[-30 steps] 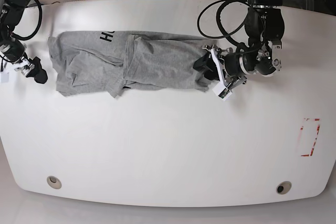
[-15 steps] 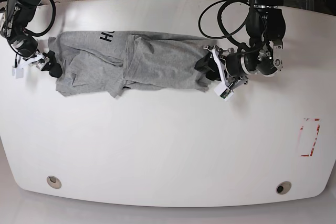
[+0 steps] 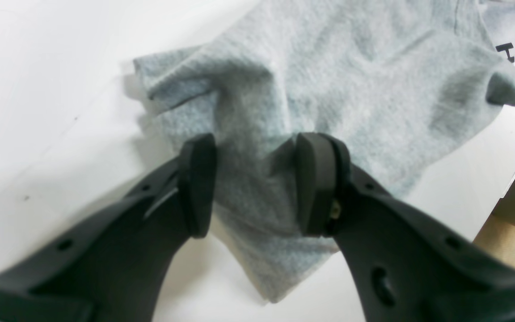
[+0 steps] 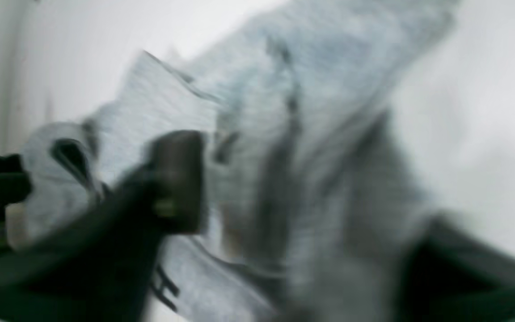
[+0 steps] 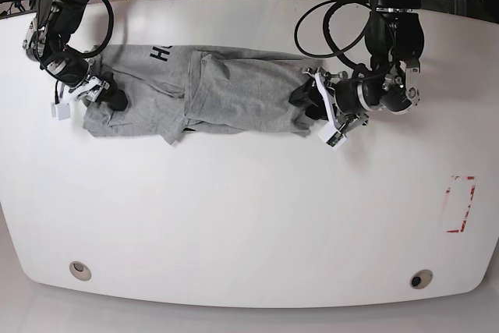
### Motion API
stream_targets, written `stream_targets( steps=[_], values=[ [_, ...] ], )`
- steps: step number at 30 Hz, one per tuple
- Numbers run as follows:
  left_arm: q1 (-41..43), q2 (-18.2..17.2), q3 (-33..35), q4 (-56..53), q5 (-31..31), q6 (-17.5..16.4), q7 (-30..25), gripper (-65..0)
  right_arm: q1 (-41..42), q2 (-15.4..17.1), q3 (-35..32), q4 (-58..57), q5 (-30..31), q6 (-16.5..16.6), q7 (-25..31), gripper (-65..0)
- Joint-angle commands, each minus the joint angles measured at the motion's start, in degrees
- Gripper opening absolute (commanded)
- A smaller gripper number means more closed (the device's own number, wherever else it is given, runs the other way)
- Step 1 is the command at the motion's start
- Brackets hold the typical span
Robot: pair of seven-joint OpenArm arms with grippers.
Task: Fold the T-shirt properly
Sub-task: 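Pull the right gripper's end outward to straighten the folded shirt, then fold the grey shirt in half with both grippers, bringing ends together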
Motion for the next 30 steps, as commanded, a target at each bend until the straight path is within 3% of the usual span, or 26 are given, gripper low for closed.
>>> stream_targets(
  steps=[1,3,4,7,13,16,21,26,30],
  values=[
    [-0.9,-0.1,0.1,0.9,-0.9,-0.1,-1.1,-38.9,0.1,1.3,0.2,0.8,0.0,-0.3,-0.6,-49.5],
    [-0.9,0.2,0.1,0.9,-0.9,-0.1,-1.0,-38.9,0.0,1.4,0.2,0.9,0.0,-0.3,-0.7,-64.0],
    [-0.9,0.3,0.1,0.9,-0.9,-0.1,-1.0,-38.9,0.0,1.8,0.3,1.0,0.0,-0.3,-0.8,-65.0],
    [-0.8,1.4,0.2,0.3,-0.9,-0.1,-0.9,-38.9,-0.2,3.1,0.6,3.8,-0.1,-0.8,-2.6,-65.0],
    [-1.0,3.7,0.2,-4.8,-1.1,2.8,-0.8,-38.9,-3.3,2.4,4.2,16.9,0.4,-8.7,-6.9,-65.0],
    [-1.1,5.7,0.2,-7.3,-1.0,3.3,-0.9,-38.9,-4.4,1.2,5.5,23.5,0.4,-10.7,-9.9,-65.0],
    [-1.2,9.3,0.3,-9.7,-0.9,3.3,-1.0,-38.9,-7.2,0.9,5.7,32.3,0.5,-10.7,-10.7,-65.0],
    [-2.3,12.7,1.2,-10.5,-0.9,3.4,-1.1,-38.9,-8.5,-0.5,5.6,38.1,5.0,-10.9,-10.8,-65.0],
    [-3.2,13.1,3.4,-10.6,-0.9,3.4,-1.1,-38.9,-8.7,-0.7,3.3,39.4,7.4,-10.9,-10.8,-65.0]
  ],
)
